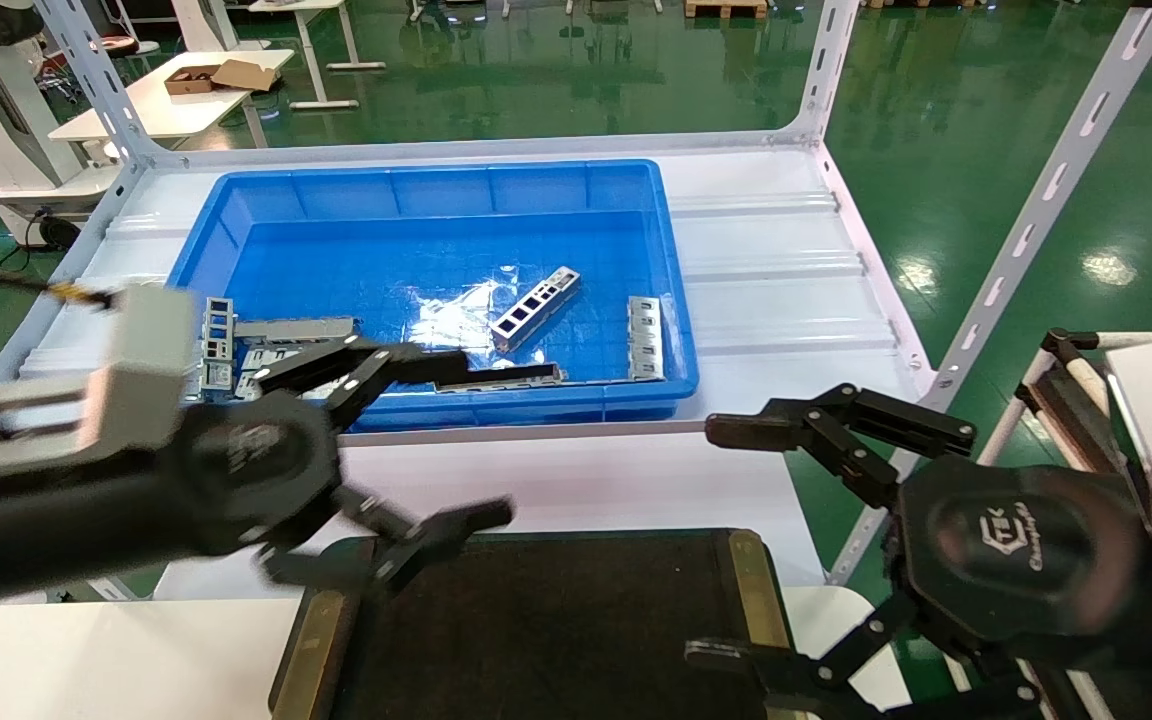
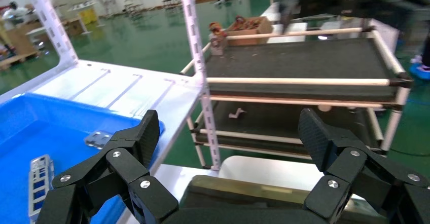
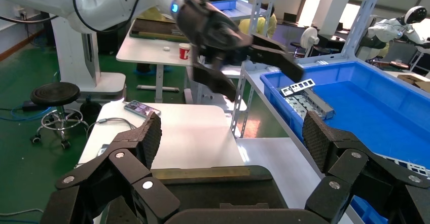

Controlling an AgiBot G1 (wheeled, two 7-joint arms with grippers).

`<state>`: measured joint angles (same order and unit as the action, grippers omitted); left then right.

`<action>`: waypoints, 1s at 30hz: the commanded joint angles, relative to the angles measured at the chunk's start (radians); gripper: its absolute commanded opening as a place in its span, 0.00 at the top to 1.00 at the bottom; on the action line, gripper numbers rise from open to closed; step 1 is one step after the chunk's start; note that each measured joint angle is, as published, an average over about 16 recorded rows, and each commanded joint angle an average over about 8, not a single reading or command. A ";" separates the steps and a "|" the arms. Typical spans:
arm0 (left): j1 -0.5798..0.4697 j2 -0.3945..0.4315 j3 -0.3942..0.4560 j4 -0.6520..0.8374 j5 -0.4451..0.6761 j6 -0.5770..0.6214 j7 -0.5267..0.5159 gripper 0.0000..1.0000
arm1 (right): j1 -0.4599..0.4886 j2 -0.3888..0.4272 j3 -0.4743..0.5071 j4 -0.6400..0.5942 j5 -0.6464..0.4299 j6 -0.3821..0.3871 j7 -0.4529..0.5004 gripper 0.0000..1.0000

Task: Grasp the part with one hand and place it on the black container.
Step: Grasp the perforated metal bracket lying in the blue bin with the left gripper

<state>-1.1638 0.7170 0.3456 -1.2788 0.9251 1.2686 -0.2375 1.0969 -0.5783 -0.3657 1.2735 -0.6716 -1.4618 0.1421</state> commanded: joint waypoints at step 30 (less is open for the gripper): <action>-0.417 0.602 0.255 0.825 0.566 -0.586 -0.011 0.46 | 0.000 0.000 0.000 0.000 0.000 0.000 0.000 0.64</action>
<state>-1.5744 1.3037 0.6007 -0.4758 1.4797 0.6888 -0.2524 1.0971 -0.5782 -0.3661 1.2735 -0.6713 -1.4617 0.1419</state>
